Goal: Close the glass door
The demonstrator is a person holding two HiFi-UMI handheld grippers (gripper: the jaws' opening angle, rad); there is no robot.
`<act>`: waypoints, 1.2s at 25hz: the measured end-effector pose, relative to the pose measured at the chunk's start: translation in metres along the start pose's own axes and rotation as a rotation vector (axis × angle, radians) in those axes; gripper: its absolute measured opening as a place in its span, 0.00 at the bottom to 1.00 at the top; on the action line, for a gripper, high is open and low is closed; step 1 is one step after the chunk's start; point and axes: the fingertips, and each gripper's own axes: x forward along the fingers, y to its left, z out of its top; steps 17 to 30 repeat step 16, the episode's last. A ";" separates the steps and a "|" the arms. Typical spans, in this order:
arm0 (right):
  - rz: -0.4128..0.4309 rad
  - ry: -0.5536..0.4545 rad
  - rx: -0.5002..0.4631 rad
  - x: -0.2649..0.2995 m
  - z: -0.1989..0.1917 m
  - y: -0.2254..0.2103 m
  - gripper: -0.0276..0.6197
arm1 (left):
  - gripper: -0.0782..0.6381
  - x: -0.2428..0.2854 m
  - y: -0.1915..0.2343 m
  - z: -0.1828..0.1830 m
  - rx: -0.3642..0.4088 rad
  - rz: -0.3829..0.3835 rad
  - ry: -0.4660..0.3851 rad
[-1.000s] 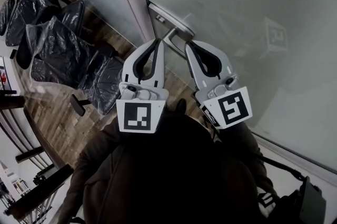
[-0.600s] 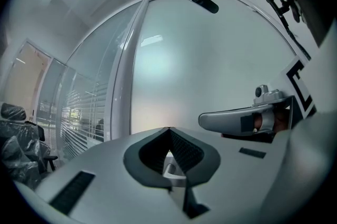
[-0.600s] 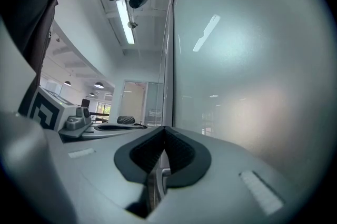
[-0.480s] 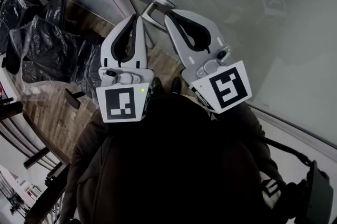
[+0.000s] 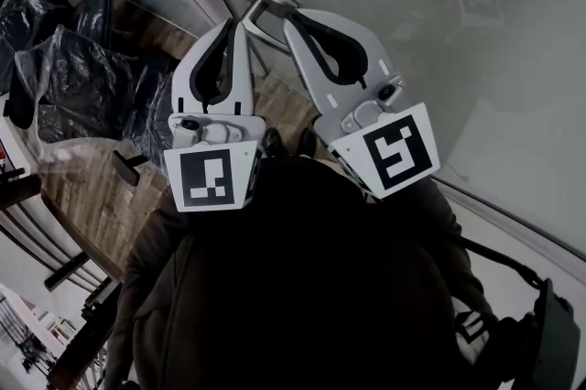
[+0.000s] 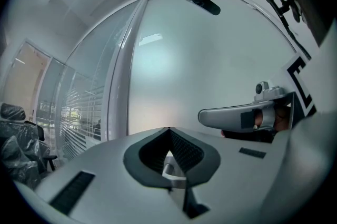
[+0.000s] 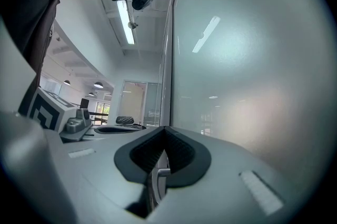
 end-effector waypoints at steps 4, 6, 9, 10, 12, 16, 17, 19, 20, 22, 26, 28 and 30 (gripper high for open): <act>-0.005 0.003 -0.002 -0.001 0.000 -0.002 0.05 | 0.10 0.000 -0.004 -0.001 0.008 -0.017 -0.003; -0.006 0.003 -0.002 -0.002 0.000 -0.002 0.05 | 0.10 0.003 -0.003 0.004 -0.013 0.002 -0.016; -0.007 0.004 -0.001 -0.002 0.000 -0.002 0.05 | 0.10 0.003 -0.003 0.004 -0.016 0.005 -0.015; -0.007 0.004 -0.002 -0.002 0.000 -0.002 0.05 | 0.10 0.003 -0.003 0.004 -0.014 0.004 -0.015; -0.006 0.003 -0.003 -0.002 0.000 -0.002 0.05 | 0.10 0.003 -0.004 0.005 -0.013 0.002 -0.018; -0.006 0.004 -0.003 -0.003 0.000 -0.002 0.05 | 0.10 0.002 -0.006 0.001 -0.004 -0.012 -0.006; -0.006 0.004 -0.003 -0.003 0.000 -0.002 0.05 | 0.10 0.002 -0.006 0.001 -0.004 -0.012 -0.006; -0.006 0.004 -0.003 -0.003 0.000 -0.002 0.05 | 0.10 0.002 -0.006 0.001 -0.004 -0.012 -0.006; -0.006 0.004 -0.003 -0.003 0.000 -0.002 0.05 | 0.10 0.002 -0.006 0.001 -0.004 -0.012 -0.006; -0.006 0.004 -0.003 -0.003 0.000 -0.002 0.05 | 0.10 0.002 -0.006 0.001 -0.004 -0.012 -0.006; -0.006 0.004 -0.003 -0.003 0.000 -0.002 0.05 | 0.10 0.002 -0.006 0.001 -0.004 -0.012 -0.006; -0.006 0.004 -0.003 -0.003 0.000 -0.002 0.05 | 0.10 0.002 -0.006 0.001 -0.004 -0.012 -0.006; -0.006 0.004 -0.003 -0.003 0.000 -0.002 0.05 | 0.10 0.002 -0.006 0.001 -0.004 -0.012 -0.006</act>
